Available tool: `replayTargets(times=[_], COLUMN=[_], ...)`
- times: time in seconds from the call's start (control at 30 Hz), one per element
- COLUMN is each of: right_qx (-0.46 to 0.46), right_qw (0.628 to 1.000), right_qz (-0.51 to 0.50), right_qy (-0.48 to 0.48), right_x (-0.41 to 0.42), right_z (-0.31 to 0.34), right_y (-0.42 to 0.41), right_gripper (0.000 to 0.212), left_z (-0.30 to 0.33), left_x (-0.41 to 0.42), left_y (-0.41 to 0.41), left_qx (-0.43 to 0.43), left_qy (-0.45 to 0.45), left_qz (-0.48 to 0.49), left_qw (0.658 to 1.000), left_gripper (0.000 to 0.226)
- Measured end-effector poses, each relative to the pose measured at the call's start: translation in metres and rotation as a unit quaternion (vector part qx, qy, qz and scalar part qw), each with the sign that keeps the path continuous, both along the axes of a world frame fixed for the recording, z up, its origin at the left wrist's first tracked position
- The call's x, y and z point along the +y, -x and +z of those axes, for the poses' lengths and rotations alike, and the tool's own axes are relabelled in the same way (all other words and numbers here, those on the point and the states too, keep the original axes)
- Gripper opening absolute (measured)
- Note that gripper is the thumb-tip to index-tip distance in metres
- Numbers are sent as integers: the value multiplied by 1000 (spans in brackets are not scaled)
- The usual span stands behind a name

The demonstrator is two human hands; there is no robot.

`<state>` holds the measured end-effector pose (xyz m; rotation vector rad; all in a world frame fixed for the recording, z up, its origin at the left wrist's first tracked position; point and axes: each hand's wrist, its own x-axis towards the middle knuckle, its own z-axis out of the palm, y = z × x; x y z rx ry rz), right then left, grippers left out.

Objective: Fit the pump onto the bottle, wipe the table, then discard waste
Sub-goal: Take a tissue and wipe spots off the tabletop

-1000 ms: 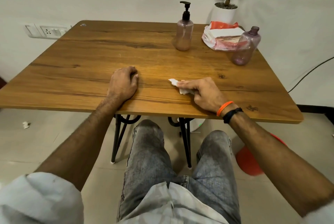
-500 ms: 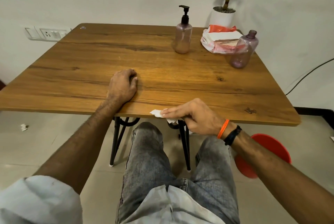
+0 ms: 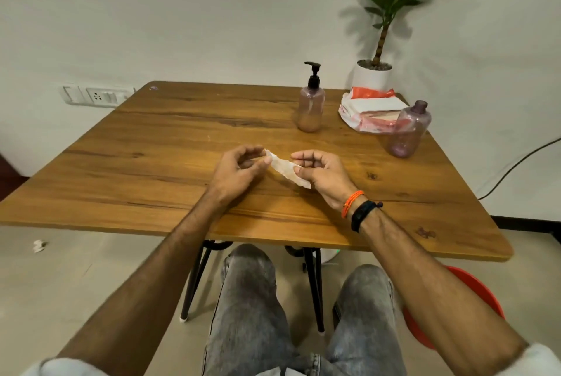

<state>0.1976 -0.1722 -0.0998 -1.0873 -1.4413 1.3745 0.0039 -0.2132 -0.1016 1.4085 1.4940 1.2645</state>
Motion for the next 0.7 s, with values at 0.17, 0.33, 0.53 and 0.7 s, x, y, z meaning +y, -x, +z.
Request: replayTargets(times=[0.17, 0.33, 0.53, 0.7], right_qx=[21, -150, 63, 170], right_qw=[999, 959, 974, 947], right_qz=[-40, -222, -119, -86], right_qy=[26, -90, 183, 259], right_x=[14, 20, 27, 44], right_z=[-1, -1, 11, 11], right_y=[10, 13, 15, 19], right_gripper=[28, 11, 31, 13], left_z=[1, -5, -8, -12], left_x=[13, 27, 33, 38], left_y=[-12, -20, -24, -22], left_qx=[-78, -19, 156, 213], left_qy=[23, -33, -203, -239], left_qz=[11, 85, 86, 44], left_qw=[997, 996, 963, 946], left_gripper=[38, 20, 15, 25])
